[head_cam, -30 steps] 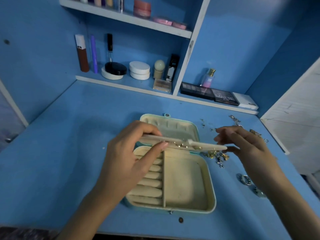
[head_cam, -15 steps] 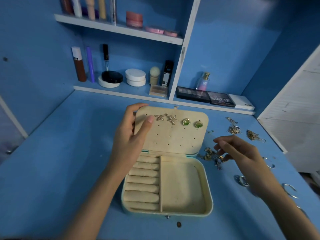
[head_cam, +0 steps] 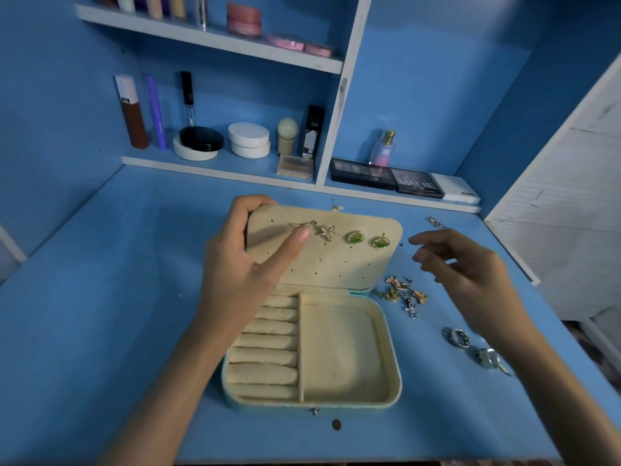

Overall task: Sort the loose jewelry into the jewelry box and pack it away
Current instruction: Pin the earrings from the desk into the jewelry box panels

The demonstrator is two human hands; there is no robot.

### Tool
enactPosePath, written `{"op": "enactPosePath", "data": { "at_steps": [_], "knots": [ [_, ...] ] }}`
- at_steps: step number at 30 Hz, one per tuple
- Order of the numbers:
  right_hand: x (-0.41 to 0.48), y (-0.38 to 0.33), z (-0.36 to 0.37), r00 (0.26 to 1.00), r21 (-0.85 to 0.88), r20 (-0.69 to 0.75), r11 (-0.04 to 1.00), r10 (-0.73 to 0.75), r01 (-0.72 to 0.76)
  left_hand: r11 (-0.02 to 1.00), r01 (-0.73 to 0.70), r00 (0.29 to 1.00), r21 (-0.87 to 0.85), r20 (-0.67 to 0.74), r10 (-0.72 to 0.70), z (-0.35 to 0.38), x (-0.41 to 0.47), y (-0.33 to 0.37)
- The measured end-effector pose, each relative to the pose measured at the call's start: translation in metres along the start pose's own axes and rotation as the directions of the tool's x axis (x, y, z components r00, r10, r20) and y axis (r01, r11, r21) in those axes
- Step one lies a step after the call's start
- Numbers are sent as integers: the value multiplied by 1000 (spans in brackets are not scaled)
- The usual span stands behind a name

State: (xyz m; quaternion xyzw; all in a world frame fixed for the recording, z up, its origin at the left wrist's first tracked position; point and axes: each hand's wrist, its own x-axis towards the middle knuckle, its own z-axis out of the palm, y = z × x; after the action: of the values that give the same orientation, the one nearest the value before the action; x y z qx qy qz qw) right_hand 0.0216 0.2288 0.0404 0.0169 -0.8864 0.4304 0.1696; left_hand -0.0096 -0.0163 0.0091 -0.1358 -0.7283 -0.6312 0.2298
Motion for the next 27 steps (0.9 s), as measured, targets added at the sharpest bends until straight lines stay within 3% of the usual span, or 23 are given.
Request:
{"op": "enactPosePath", "data": {
  "at_steps": [5, 8, 10, 14, 16, 20, 27],
  "knots": [
    [10, -23, 2, 999, 101, 17, 994, -41, 40, 915, -296, 955, 275, 61, 291, 3, 1, 11],
    [16, -41, 0, 995, 174, 86, 984, -49, 33, 866, -370, 927, 336, 73, 368, 4, -3, 11],
    [18, -56, -1, 976, 204, 210, 979, -60, 16, 856, -388, 918, 341, 63, 391, 3, -6, 11],
    [20, -81, 2, 832, 120, 553, 993, -56, -14, 843, -411, 907, 348, 68, 415, 0, -17, 10],
    [20, -85, 6, 764, 61, 644, 998, -38, -2, 832, -436, 896, 341, 84, 436, -2, -22, 9],
    [16, -88, 15, 714, 20, 698, 998, -52, 53, 819, -476, 878, 321, 116, 465, -7, -31, 6],
    [14, -85, 21, 731, -16, 683, 1000, 1, 14, 821, -484, 874, 304, 126, 468, -8, -34, 4]
  ]
}}
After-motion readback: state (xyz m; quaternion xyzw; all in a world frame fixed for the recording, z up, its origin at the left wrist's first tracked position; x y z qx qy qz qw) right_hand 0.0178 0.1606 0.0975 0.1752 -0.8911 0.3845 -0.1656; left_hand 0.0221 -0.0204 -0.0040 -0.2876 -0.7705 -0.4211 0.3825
